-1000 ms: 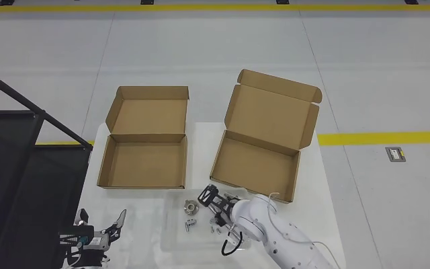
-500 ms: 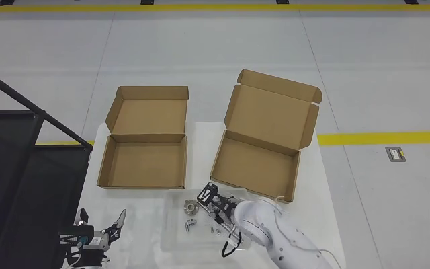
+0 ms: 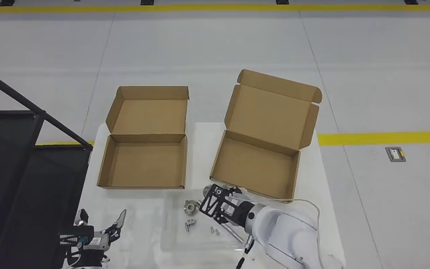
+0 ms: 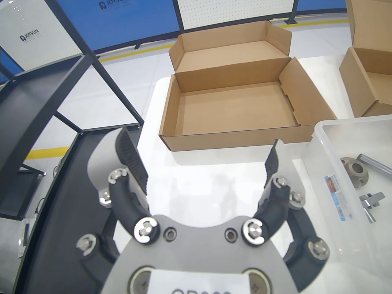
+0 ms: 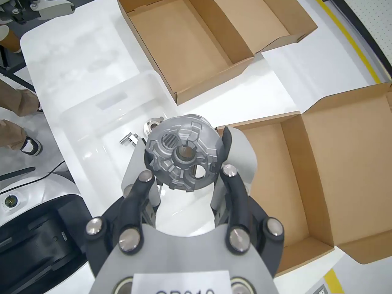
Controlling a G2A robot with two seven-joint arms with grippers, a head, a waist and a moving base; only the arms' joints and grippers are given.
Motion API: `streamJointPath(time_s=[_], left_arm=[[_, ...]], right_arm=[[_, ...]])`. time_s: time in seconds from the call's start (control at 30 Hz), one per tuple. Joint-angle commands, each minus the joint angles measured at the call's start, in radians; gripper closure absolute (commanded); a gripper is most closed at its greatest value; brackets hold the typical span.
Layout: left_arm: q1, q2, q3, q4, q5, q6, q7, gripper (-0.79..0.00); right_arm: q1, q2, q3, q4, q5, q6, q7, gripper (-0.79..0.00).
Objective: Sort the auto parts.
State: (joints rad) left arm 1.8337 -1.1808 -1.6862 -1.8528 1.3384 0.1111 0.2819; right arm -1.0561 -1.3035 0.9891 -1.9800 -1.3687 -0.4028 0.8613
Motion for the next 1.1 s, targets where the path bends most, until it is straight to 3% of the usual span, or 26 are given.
streamJointPath(time_s=[0.0, 0.27, 0.43, 0.7, 0.93, 1.07], left_arm=[[0.0, 0.0, 0.0, 0.0, 0.0, 0.0, 0.0, -0.785], [0.0, 0.0, 0.0, 0.0, 0.0, 0.0, 0.0, -0.785], [0.0, 0.0, 0.0, 0.0, 0.0, 0.0, 0.0, -0.785], [0.0, 0.0, 0.0, 0.0, 0.0, 0.0, 0.0, -0.785], [0.0, 0.0, 0.0, 0.0, 0.0, 0.0, 0.0, -0.785], [0.0, 0.0, 0.0, 0.0, 0.0, 0.0, 0.0, -0.785]], right_arm=[[0.0, 0.0, -0.001, 0.001, 0.002, 0.0, 0.0, 0.0], [-0.01, 0.0, 0.004, 0.018, 0.007, 0.008, -0.021, 0.0], [0.091, -0.022, 0.012, 0.15, 0.062, 0.167, -0.024, 0.0], [0.446, -0.106, -0.094, 0.592, 0.169, 0.42, 0.006, 0.0], [0.673, -0.189, -0.181, 1.02, 0.298, 0.461, -0.021, 0.0], [0.733, -0.225, -0.214, 1.172, 0.332, 0.466, -0.044, 0.0]])
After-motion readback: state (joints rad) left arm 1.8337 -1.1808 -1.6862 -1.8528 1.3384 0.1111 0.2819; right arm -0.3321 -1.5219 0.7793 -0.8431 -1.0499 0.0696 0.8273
